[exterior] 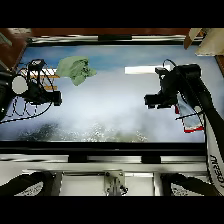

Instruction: Fold the shirts.

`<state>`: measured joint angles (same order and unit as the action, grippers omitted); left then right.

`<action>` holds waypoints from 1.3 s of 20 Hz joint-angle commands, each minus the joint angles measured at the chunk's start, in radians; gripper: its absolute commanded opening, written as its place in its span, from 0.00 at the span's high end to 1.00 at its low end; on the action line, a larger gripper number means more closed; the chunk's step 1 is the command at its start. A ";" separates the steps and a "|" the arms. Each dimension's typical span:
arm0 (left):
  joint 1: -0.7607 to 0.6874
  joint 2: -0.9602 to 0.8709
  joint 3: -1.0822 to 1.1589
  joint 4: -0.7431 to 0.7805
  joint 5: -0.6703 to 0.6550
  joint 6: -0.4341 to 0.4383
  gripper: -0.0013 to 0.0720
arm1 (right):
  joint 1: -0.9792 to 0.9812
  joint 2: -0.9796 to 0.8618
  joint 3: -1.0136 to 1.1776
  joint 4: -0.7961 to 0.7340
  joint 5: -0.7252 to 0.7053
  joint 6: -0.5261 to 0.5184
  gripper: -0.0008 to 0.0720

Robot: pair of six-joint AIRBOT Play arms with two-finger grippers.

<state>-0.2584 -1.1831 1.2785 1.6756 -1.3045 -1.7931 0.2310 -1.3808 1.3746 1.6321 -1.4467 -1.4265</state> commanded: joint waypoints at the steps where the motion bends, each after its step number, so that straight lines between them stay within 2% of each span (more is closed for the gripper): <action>1: 0.000 0.001 0.000 0.000 0.000 0.000 0.05 | 0.001 0.001 0.000 0.000 0.000 0.000 0.30; 19: 0.000 0.001 0.000 0.000 0.001 0.000 0.05 | 0.001 0.001 0.000 0.006 0.000 0.001 0.30; 26: 0.000 -0.001 -0.001 -0.001 0.082 -0.001 0.06 | 0.001 0.001 -0.001 0.035 -0.043 0.000 0.30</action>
<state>-0.2584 -1.1831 1.2781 1.6752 -1.2491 -1.7931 0.2310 -1.3808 1.3746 1.6596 -1.4574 -1.4261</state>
